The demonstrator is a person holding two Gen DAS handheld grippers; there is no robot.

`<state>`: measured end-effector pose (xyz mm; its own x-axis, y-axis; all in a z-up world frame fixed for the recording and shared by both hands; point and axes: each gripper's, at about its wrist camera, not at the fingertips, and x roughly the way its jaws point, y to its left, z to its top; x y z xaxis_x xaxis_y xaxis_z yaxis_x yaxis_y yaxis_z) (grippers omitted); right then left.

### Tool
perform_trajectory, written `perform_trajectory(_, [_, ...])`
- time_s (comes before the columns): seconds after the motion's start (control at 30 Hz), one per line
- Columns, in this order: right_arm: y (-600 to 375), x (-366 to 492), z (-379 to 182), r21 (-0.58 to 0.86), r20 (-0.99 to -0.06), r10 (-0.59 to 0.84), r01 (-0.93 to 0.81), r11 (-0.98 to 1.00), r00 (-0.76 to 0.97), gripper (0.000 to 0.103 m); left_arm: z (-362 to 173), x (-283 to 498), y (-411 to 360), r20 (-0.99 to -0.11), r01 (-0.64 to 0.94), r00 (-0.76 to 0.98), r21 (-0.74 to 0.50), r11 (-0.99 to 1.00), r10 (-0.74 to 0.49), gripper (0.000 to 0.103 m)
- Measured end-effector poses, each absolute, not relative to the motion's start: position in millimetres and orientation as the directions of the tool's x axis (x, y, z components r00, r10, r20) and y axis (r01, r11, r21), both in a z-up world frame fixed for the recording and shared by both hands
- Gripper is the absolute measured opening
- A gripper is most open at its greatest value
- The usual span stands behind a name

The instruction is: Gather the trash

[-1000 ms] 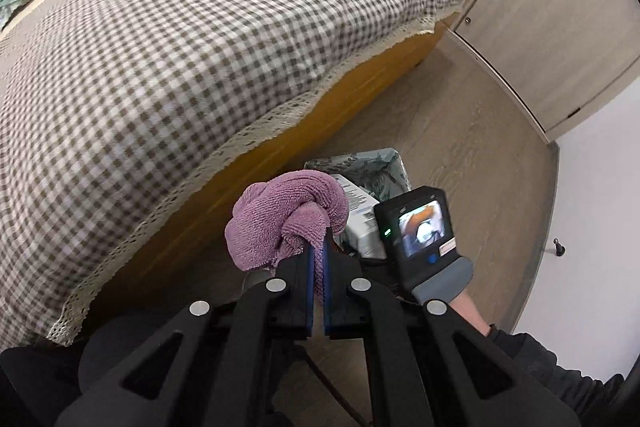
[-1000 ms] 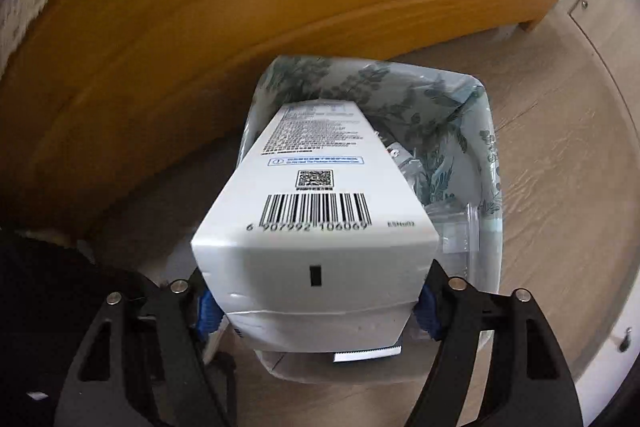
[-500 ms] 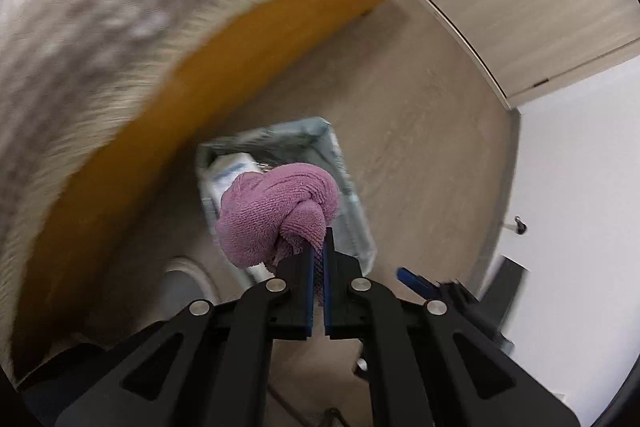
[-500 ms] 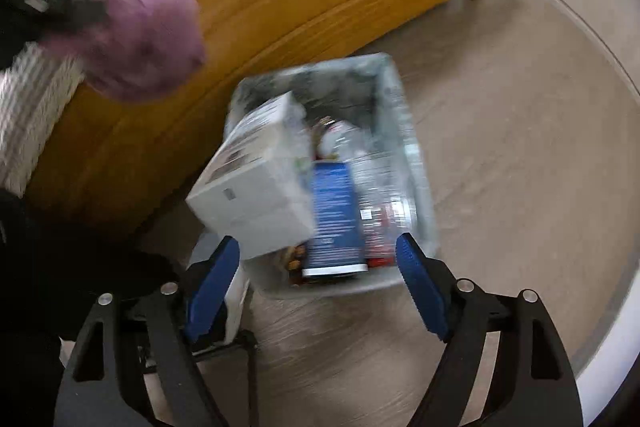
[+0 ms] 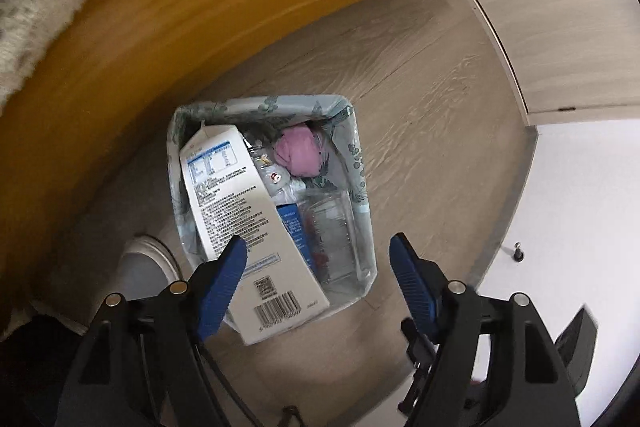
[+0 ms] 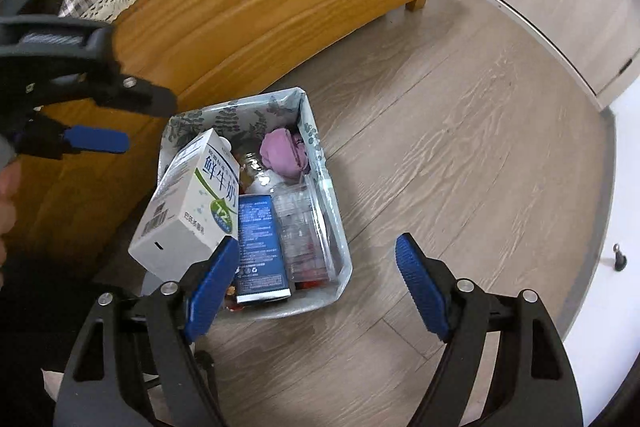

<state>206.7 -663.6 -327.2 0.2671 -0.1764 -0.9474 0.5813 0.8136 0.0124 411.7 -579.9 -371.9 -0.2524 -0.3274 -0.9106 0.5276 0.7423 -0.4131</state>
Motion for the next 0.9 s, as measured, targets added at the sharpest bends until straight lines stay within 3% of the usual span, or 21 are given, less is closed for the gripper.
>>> perform_trajectory(0.47, [-667,235,-287,-0.096,-0.931,-0.278,0.573,0.814,0.239,0.077,-293,419,-550,-0.901,0.615,-0.132,-0.401,0.679,-0.413,0.071])
perform_trajectory(0.9, [-613,339,-157,-0.144,-0.811,-0.383,0.484,0.863,0.442,0.077,-134,465,-443,-0.804,0.65,0.185,-0.331,0.684,-0.565,0.074])
